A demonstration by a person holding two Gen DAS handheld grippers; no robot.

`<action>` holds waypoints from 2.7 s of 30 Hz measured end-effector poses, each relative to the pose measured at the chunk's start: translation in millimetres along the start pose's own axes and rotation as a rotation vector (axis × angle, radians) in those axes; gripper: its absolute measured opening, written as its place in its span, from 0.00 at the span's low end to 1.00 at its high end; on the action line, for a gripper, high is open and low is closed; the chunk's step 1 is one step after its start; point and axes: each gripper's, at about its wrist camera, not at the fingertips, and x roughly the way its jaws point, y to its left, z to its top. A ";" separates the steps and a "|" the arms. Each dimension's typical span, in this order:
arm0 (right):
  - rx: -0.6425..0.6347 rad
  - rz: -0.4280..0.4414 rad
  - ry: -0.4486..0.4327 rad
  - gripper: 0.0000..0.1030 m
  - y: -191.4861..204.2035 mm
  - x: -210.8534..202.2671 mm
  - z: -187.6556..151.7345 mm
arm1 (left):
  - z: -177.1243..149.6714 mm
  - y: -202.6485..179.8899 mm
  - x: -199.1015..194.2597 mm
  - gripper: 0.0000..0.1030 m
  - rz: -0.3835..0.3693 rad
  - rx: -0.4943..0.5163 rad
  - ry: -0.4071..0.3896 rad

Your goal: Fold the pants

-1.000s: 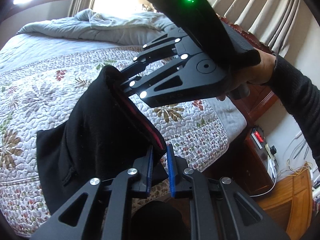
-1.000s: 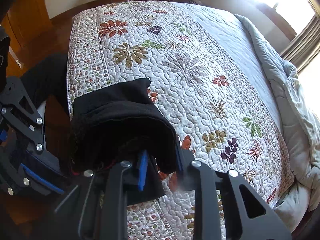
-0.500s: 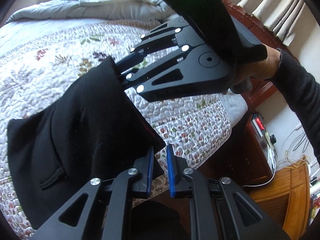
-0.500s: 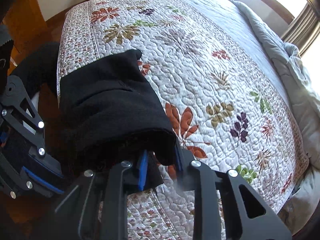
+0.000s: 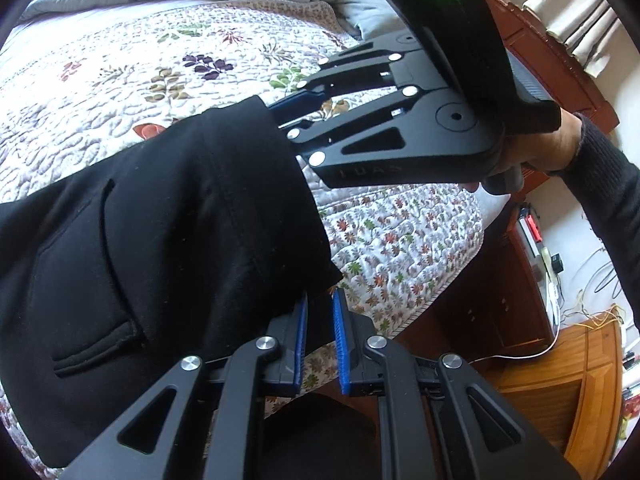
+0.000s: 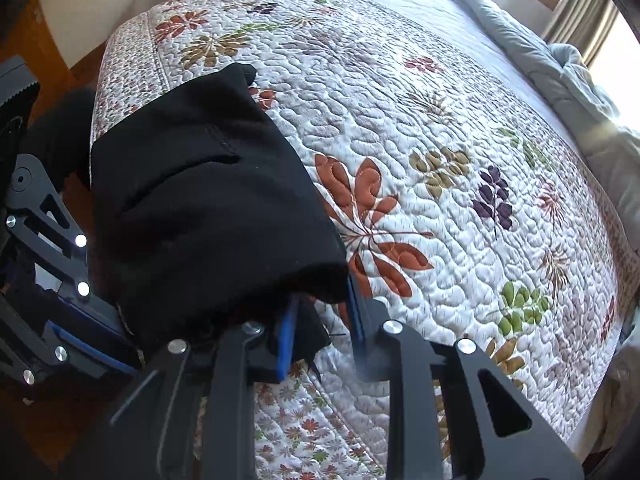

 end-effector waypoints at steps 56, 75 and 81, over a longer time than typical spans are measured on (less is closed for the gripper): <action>1.225 0.514 -0.206 0.15 14.4 -2.7 -83.1 | -111.2 198.0 -141.3 0.72 0.040 -0.461 -0.219; 1.388 0.418 -0.281 0.16 24.5 17.7 -165.2 | -85.0 174.9 -143.9 0.72 -0.048 -0.319 -0.259; 1.392 0.447 -0.282 0.49 22.8 20.9 -178.9 | -85.8 163.6 -132.7 0.72 -0.107 -0.261 -0.241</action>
